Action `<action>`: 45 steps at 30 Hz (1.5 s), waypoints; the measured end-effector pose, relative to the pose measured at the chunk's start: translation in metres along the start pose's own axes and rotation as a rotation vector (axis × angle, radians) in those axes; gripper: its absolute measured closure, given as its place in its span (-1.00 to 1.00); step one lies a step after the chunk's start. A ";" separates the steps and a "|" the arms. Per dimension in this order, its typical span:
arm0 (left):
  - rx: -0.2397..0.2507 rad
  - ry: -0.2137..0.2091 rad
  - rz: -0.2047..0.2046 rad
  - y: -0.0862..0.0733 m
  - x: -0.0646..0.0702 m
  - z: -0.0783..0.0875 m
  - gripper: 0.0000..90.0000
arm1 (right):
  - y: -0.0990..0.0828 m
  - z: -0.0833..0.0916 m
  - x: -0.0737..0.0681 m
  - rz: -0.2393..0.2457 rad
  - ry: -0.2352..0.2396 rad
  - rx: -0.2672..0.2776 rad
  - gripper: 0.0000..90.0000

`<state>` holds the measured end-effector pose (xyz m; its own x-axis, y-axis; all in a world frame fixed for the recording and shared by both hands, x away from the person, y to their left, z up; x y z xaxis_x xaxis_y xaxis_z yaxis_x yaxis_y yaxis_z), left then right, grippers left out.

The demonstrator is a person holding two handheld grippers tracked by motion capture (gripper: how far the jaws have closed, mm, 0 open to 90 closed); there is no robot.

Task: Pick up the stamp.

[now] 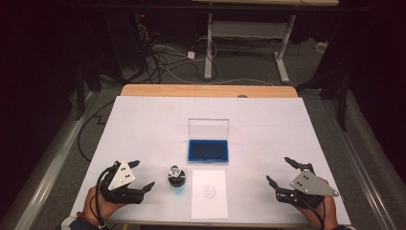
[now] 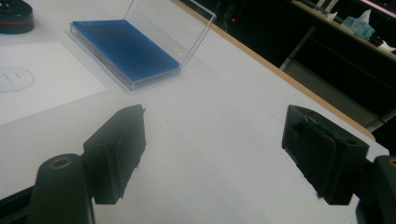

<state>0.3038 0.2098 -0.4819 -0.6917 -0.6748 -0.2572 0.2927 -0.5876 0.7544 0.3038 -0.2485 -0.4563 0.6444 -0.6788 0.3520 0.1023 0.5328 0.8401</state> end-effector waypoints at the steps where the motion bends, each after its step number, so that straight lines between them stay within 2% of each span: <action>1: -0.011 -0.019 0.007 0.001 0.001 0.001 -0.66 | -0.001 -0.001 0.000 -0.004 0.002 -0.001 -0.53; 4: -0.020 -0.076 0.021 0.009 0.002 0.002 -0.66 | -0.002 -0.002 0.001 -0.008 0.007 -0.008 -0.53; 5: -0.025 -0.091 0.010 0.013 0.003 0.004 -0.66 | -0.002 -0.002 0.001 -0.008 0.008 -0.008 -0.53; 6: -0.059 -0.118 -0.013 0.021 0.006 0.005 -0.66 | -0.003 -0.002 0.001 -0.009 0.008 -0.012 -0.53; 7: -0.059 -0.118 -0.013 0.021 0.006 0.005 -0.66 | -0.003 -0.002 0.001 -0.009 0.005 -0.019 -0.53; 8: -0.082 -0.134 -0.025 0.031 0.009 0.007 -0.67 | -0.003 -0.002 0.001 -0.010 0.006 -0.022 -0.53; 9: -0.082 -0.134 -0.025 0.031 0.009 0.007 -0.67 | -0.003 -0.002 0.001 -0.010 0.006 -0.022 -0.53; 12: -0.108 -0.159 -0.049 0.046 0.014 0.004 -0.66 | -0.003 -0.003 0.000 -0.010 0.011 -0.030 -0.53; 13: -0.141 -0.159 -0.076 0.055 0.016 -0.001 -0.66 | -0.003 -0.004 -0.001 -0.009 0.012 -0.031 -0.53; 14: -0.141 -0.159 -0.076 0.055 0.016 -0.001 -0.65 | -0.003 -0.004 -0.001 -0.006 0.015 -0.034 -0.53; 15: -0.177 -0.165 -0.096 0.062 0.017 -0.008 -0.64 | -0.003 -0.004 -0.002 -0.003 0.020 -0.038 -0.53; 16: -0.177 -0.165 -0.096 0.062 0.017 -0.008 -0.64 | -0.004 -0.005 -0.002 0.001 0.025 -0.039 -0.53; 17: -0.195 -0.189 -0.118 0.067 0.018 -0.014 -0.63 | -0.004 -0.005 -0.002 0.004 0.028 -0.042 -0.53; 18: -0.202 -0.194 -0.118 0.070 0.019 -0.016 -0.63 | -0.004 -0.006 -0.002 0.004 0.029 -0.045 -0.53; 25: -0.231 -0.219 -0.132 0.074 0.022 -0.029 -0.61 | -0.006 -0.006 -0.003 0.003 0.040 -0.052 -0.52; 30: -0.260 -0.247 -0.118 0.077 0.021 -0.038 -0.51 | -0.006 -0.007 -0.005 0.010 0.043 -0.061 -0.52; 33: -0.289 -0.246 -0.117 0.076 0.022 -0.045 -0.51 | -0.006 -0.009 -0.006 0.018 0.046 -0.073 -0.52; 34: -0.306 -0.260 -0.128 0.076 0.023 -0.047 -0.51 | -0.006 -0.009 -0.006 0.018 0.046 -0.073 -0.52; 35: -0.314 -0.260 -0.142 0.076 0.024 -0.048 -0.47 | -0.006 -0.010 -0.006 0.017 0.051 -0.079 -0.51; 41: -0.327 -0.287 -0.126 0.078 0.025 -0.055 -0.20 | -0.008 -0.011 -0.007 0.016 0.060 -0.092 -0.51; 44: -0.339 -0.288 -0.106 0.077 0.025 -0.058 -0.17 | -0.008 -0.011 -0.008 0.018 0.065 -0.092 -0.51; 45: -0.339 -0.288 -0.106 0.077 0.025 -0.058 -0.06 | -0.008 -0.011 -0.008 0.020 0.067 -0.094 -0.51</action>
<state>0.3473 0.1218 -0.4655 -0.8709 -0.4796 -0.1075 0.3769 -0.7920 0.4803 0.3065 -0.2420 -0.4706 0.6959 -0.6338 0.3377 0.1569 0.5931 0.7897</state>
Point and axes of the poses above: each handheld gripper's, and its own axes: z roughly backward along the jaws, y roughly out of its top, x roughly to its right, the point moved 5 cm from there along -z, roughly forward along the jaws, and after that the axes turned 5 degrees about y, right-handed, at the moved point
